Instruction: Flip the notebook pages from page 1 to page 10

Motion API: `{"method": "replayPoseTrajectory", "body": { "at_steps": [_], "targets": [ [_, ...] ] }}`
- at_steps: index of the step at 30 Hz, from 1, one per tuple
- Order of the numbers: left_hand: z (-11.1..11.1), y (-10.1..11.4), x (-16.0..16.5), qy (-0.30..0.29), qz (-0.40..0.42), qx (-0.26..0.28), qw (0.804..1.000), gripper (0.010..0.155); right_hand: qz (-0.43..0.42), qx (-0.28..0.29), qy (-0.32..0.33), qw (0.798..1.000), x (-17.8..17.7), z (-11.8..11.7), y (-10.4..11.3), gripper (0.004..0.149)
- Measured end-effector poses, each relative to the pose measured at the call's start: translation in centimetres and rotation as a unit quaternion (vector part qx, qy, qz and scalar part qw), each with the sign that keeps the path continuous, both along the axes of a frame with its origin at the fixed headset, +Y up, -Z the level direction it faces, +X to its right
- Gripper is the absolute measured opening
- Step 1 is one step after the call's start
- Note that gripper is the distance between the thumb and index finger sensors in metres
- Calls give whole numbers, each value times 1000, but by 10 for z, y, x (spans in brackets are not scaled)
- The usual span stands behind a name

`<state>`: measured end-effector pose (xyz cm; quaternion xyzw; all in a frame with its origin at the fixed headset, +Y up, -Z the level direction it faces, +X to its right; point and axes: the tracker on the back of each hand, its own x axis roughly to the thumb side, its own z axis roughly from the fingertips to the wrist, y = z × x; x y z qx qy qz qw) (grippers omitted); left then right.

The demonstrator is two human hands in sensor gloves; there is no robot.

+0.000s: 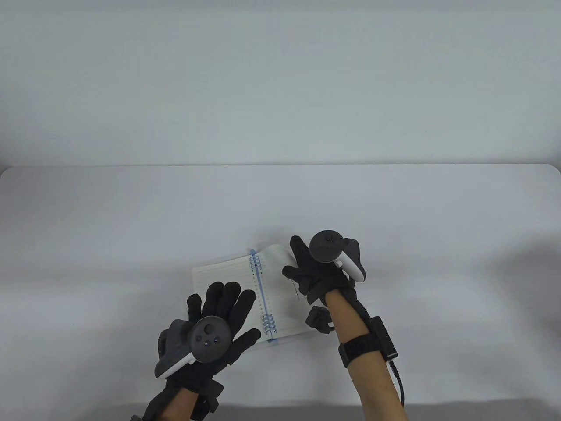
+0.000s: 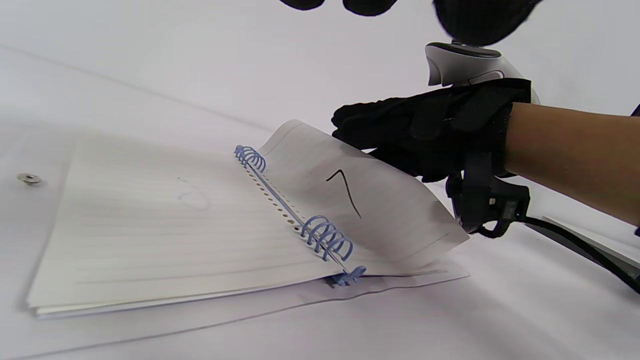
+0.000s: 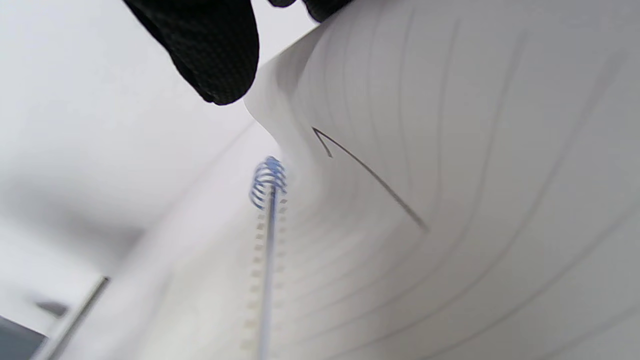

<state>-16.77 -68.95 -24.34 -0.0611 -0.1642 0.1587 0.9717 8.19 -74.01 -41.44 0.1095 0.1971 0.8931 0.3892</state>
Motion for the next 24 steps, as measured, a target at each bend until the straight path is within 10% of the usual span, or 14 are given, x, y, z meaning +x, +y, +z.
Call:
{"method": "replayPoseTrajectory", "body": {
  "at_steps": [9, 19, 24],
  "targets": [
    [1, 0, 0, 1, 1, 5, 1000, 77, -170, -63, -82, 980, 29, 12, 0, 98],
    [1, 1, -1, 6, 1, 5, 1000, 77, 92, -73, -32, 993, 33, 15, 6, 60],
    [1, 1, -1, 6, 4, 5, 1000, 77, 64, -83, -7, 995, 31, 14, 13, 48]
  ]
}}
